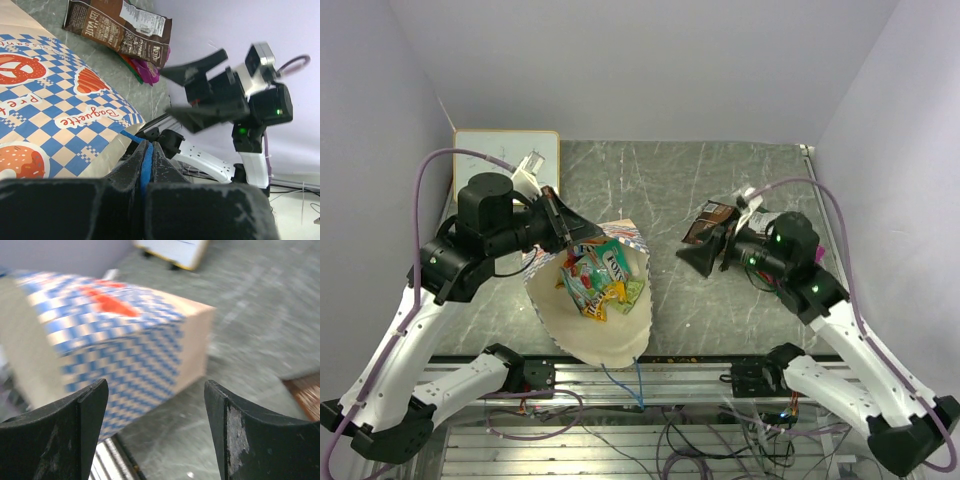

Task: Take the snacks out of the paper bag
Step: Place the snack at the center of the board, then take out the snack from the paper bag.

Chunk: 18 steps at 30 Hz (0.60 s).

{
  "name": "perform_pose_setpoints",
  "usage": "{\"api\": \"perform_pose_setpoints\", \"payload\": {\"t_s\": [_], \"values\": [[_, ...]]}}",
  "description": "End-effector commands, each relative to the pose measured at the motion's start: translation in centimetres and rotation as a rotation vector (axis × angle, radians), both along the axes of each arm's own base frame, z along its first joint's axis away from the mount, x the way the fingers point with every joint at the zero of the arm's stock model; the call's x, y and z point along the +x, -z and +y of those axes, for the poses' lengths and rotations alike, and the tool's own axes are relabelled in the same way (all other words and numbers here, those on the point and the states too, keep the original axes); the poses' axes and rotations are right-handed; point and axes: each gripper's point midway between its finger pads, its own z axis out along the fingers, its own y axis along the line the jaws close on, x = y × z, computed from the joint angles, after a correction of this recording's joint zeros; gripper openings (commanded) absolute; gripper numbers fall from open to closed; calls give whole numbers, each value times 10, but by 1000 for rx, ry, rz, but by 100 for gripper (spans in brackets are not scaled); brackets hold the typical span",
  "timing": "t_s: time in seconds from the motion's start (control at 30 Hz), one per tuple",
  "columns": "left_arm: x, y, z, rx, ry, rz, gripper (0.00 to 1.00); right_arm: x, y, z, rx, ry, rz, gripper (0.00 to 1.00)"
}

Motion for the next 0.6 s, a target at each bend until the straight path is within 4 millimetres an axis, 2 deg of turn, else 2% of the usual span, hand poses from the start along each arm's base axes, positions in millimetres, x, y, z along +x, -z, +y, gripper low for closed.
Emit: {"api": "perform_pose_setpoints", "payload": {"t_s": [0.0, 0.1, 0.3, 0.4, 0.47, 0.57], "values": [[-5, -24, -1, -50, 17, -72, 7, -63, -44, 45, 112, -348, -280, 76], [-5, -24, -2, -57, 20, -69, 7, -90, -36, 70, 48, -490, -319, 75], [-3, -24, -3, -58, 15, -61, 7, -151, -1, 140, -197, -758, -466, 75], [-3, -23, -4, -64, 15, -54, 7, -163, 18, 168, -313, -795, -581, 72], [-3, -21, -5, -71, 16, -45, 7, -164, 31, 180, -408, -816, -653, 71], [-3, -20, -4, -68, 13, -39, 7, -138, 46, 188, -569, -750, -752, 70]]}}
